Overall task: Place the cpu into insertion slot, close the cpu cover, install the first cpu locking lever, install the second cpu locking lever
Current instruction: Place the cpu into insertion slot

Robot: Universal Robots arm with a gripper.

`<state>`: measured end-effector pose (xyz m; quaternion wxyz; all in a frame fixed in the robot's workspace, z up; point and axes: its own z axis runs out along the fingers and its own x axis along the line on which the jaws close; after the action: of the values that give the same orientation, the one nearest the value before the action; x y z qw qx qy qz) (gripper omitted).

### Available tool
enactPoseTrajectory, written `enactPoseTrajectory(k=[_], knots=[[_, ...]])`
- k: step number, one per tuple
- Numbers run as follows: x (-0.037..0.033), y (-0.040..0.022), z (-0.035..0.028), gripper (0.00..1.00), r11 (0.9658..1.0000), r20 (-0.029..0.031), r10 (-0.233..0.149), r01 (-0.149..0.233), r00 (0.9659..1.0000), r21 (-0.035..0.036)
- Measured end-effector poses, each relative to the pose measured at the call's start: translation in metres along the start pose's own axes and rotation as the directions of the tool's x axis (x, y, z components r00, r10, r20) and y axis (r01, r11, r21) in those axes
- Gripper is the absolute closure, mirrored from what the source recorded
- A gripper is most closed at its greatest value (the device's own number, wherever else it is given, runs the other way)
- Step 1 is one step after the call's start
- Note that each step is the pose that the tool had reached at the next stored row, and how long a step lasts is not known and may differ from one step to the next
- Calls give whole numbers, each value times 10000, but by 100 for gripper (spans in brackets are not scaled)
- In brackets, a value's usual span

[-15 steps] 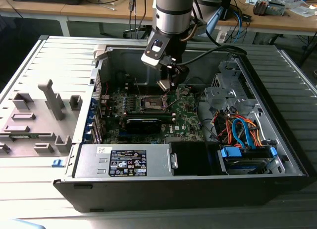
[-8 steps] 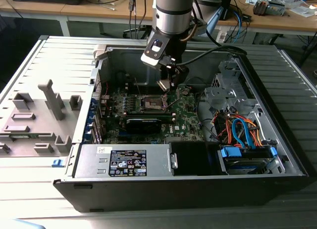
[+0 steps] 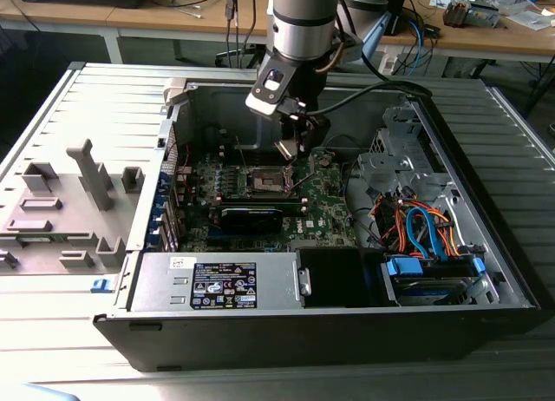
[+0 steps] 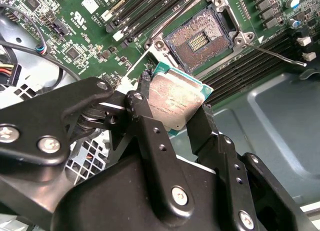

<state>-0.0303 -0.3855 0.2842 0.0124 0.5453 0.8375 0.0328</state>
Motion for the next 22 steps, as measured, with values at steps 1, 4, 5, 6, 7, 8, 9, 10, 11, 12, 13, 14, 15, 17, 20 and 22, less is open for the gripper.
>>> enactPoseTrajectory(k=[1,4,5,6,7,8,9,10,11,12,13,14,15,17,20,22], knots=[[0,0,1,46,10000,4,46,-46,10000,0],[0,0,2,46,9999,17,138,-138,9999,1],[0,0,3,46,9999,20,154,-154,9999,2],[0,0,4,46,9998,27,191,-191,9998,3],[0,0,5,46,9997,38,234,-234,9997,5],[0,0,5,46,9997,44,256,-256,9997,6],[0,0,5,46,9996,53,290,-290,9996,9],[0,0,5,46,9995,62,324,-324,9995,11],[0,0,6,46,9994,66,348,-348,9994,11],[0,0,6,46,9993,72,378,-378,9993,13],[0,0,7,46,9992,78,405,-405,9992,14],[0,0,7,46,9991,87,429,-429,9990,16],[0,0,7,46,9990,96,451,-451,9989,18],[0,-1,8,46,9988,114,497,-497,9987,24],[0,-1,8,46,9984,120,560,-560,9984,23],[0,0,8,46,9983,123,591,-591,9982,23]])
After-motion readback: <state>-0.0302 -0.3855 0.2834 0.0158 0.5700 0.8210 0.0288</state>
